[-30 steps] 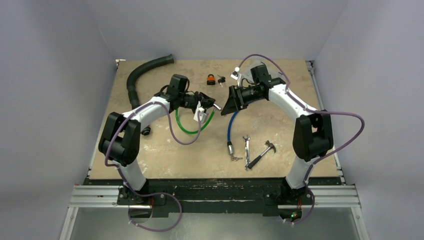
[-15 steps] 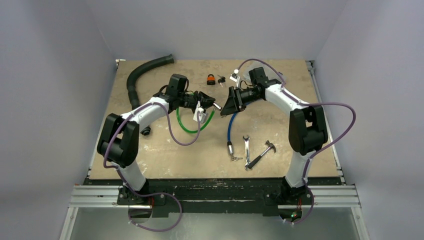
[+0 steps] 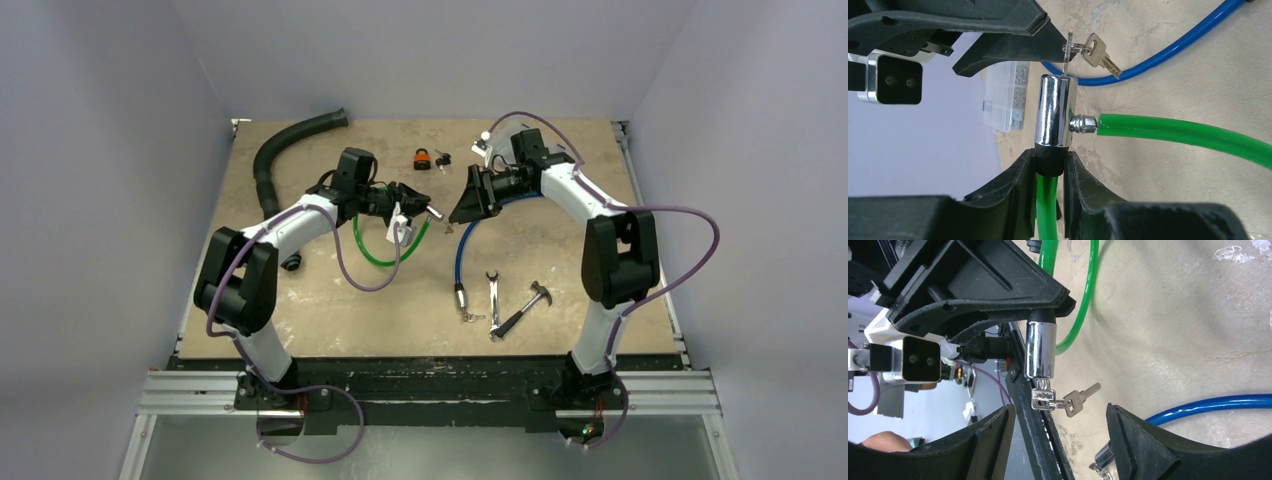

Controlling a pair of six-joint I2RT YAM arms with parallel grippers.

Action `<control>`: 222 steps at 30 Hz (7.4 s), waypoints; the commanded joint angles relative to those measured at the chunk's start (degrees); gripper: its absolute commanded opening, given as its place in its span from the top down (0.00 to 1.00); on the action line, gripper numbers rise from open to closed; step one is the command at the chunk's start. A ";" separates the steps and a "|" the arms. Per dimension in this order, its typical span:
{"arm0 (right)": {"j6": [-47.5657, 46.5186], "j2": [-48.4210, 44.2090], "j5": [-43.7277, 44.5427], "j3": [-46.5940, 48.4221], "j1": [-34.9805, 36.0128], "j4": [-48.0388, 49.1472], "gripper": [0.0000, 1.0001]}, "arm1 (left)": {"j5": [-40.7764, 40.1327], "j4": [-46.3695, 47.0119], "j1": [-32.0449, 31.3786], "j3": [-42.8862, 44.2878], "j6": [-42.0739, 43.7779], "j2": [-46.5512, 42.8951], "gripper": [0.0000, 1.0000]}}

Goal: Lock with the key
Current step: Lock the lock, then place the lock at the center of the board, then place the key at the center of the board, then pick up the lock from the center of the board.

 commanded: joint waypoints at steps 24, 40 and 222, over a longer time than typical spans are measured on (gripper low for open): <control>0.75 -1.75 -2.19 -1.63 2.30 3.97 0.90 | 3.87 3.05 0.72 0.45 -2.38 -2.40 1.00; -10.86 -10.97 20.83 -4.33 8.33 10.47 1.00 | 4.11 -6.60 1.57 7.45 -4.64 2.98 1.00; 29.82 -2.66 72.53 -13.18 22.72 12.93 0.50 | -27.41 10.61 19.18 -19.76 -76.84 -40.82 0.09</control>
